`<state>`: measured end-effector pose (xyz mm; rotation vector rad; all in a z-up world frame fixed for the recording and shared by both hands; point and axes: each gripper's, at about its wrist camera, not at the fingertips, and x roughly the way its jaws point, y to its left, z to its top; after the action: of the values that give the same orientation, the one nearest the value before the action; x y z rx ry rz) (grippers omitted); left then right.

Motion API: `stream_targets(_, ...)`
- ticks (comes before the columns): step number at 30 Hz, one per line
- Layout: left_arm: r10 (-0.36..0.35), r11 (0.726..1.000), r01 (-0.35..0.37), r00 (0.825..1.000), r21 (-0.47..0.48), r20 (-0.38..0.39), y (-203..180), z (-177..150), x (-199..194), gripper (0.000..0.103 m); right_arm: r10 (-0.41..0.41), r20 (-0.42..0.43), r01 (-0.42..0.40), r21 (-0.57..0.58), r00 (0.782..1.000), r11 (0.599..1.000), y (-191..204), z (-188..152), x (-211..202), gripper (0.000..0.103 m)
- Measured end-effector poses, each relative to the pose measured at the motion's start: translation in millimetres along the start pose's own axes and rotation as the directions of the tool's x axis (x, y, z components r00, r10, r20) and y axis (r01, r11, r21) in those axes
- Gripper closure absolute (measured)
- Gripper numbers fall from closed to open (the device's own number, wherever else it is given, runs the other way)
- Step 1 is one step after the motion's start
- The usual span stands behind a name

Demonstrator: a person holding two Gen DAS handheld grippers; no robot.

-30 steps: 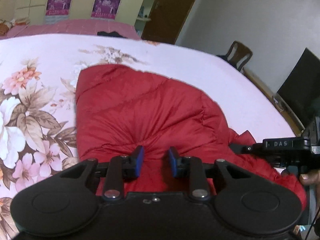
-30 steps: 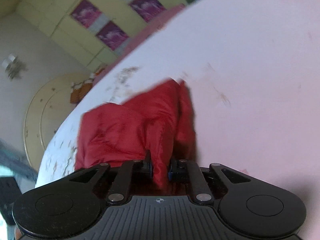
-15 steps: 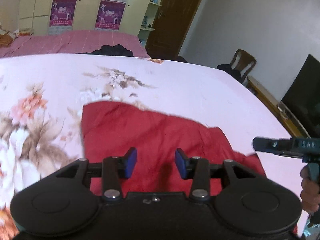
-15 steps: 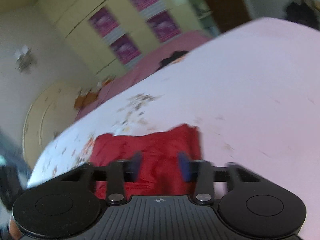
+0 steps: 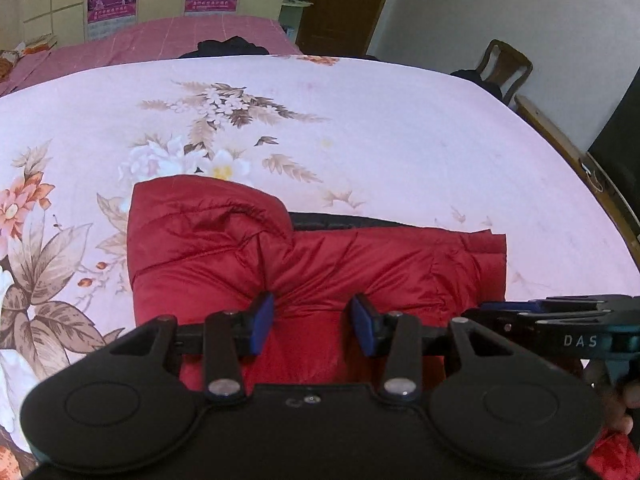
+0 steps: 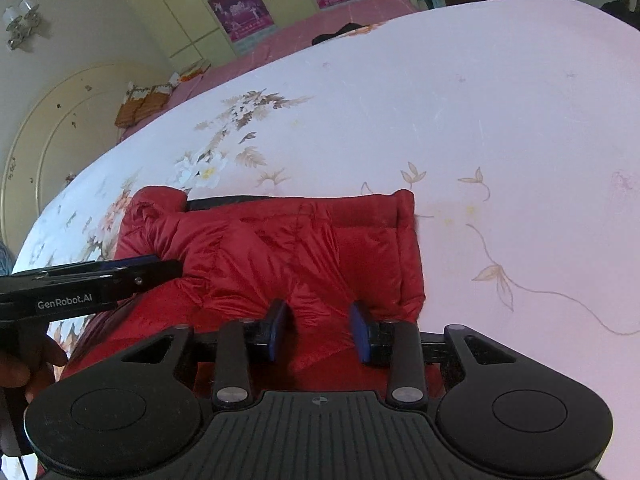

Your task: Fold large clothes

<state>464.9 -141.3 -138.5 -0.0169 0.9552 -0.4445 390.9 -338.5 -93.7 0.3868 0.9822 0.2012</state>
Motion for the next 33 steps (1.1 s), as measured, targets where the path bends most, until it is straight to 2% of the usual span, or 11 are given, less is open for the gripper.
stream_targets(4,0.02,0.999,-0.02,1.0,0.026,-0.004,-5,0,-7,0.061,-0.018,0.008,0.018,-0.002,1.0,1.0,5,4,-12,0.069)
stream_targets(5,0.025,0.999,-0.025,1.0,0.024,-0.001,-7,0,-15,0.062,-0.028,0.017,0.028,-0.001,0.999,1.0,8,5,-21,0.062)
stream_targets(6,0.02,0.999,-0.021,1.0,0.027,0.013,-9,-1,-24,0.06,-0.017,0.035,0.018,-0.009,0.999,1.0,12,5,-29,0.043)
stream_targets(7,0.007,0.999,-0.008,0.999,0.035,0.039,-11,-4,-38,0.058,0.009,0.066,-0.007,-0.03,0.998,1.0,16,3,-44,0.037)
stream_targets(13,-0.083,0.996,0.077,0.99,0.05,0.117,-21,-57,-104,0.054,0.067,0.08,-0.054,-0.153,0.995,0.987,37,-21,-91,0.037)
stream_targets(14,-0.091,0.995,0.086,0.989,0.048,0.113,-23,-64,-104,0.054,0.059,0.061,-0.049,-0.162,0.996,0.986,37,-26,-88,0.038)
stream_targets(16,-0.072,0.996,0.066,0.992,0.06,0.103,-26,-80,-101,0.054,0.035,0.014,-0.032,-0.175,0.999,0.984,34,-36,-71,0.053)
stream_targets(20,-0.033,0.997,0.026,0.994,0.069,0.106,-30,-98,-83,0.053,0.057,-0.023,-0.059,-0.121,0.998,0.991,16,-50,-45,0.055)
stream_targets(25,-0.022,0.999,0.018,0.996,0.046,0.09,-27,-100,-78,0.053,0.045,-0.03,-0.049,-0.161,0.999,0.986,17,-51,-42,0.055)
stream_targets(28,-0.017,1.0,0.016,0.997,0.013,0.08,-28,-94,-97,0.055,0.028,0.02,-0.024,-0.162,0.999,0.986,25,-49,-69,0.054)
stream_targets(33,-0.067,0.998,0.064,0.992,0.027,0.105,-40,-108,-137,0.056,0.127,0.066,-0.105,-0.263,0.99,0.959,47,-57,-127,0.055)
